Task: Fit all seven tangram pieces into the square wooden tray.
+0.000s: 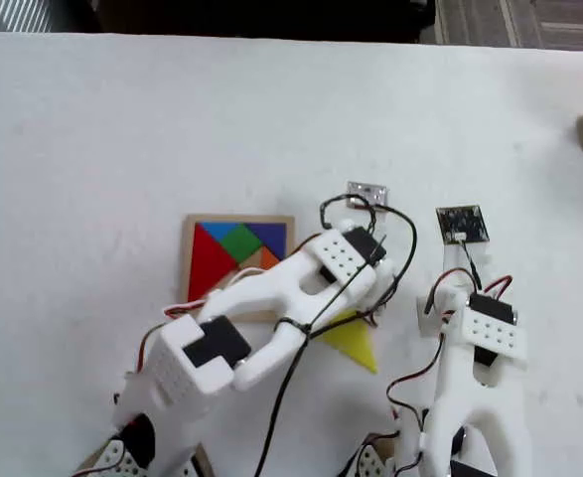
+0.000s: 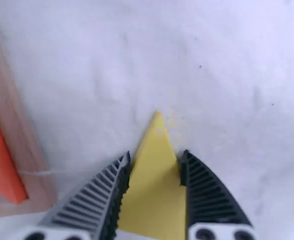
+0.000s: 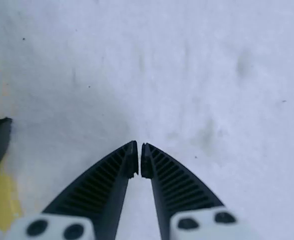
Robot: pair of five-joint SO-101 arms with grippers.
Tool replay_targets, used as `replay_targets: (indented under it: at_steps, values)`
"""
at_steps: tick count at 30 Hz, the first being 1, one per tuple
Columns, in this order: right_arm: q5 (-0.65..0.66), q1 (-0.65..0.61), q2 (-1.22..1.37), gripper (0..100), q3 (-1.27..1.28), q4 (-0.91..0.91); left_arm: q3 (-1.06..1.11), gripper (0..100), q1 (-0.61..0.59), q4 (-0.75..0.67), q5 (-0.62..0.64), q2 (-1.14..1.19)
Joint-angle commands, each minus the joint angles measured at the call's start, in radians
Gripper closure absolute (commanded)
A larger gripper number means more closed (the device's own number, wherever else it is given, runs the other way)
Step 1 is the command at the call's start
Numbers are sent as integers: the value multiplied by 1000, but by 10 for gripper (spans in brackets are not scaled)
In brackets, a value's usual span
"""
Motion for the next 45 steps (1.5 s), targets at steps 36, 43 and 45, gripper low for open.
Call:
replay_targets:
  at_steps: [36, 43, 45]
  values:
    - [14, -13, -19, 977, -6, -15, 698, 696, -68, -23, -233, -559]
    - [14, -21, -19, 975, -6, -15, 783, 762, -67, -239, -233, -503]
    - [14, -35, -19, 978, -6, -15, 727, 762, -67, -199, -233, -446]
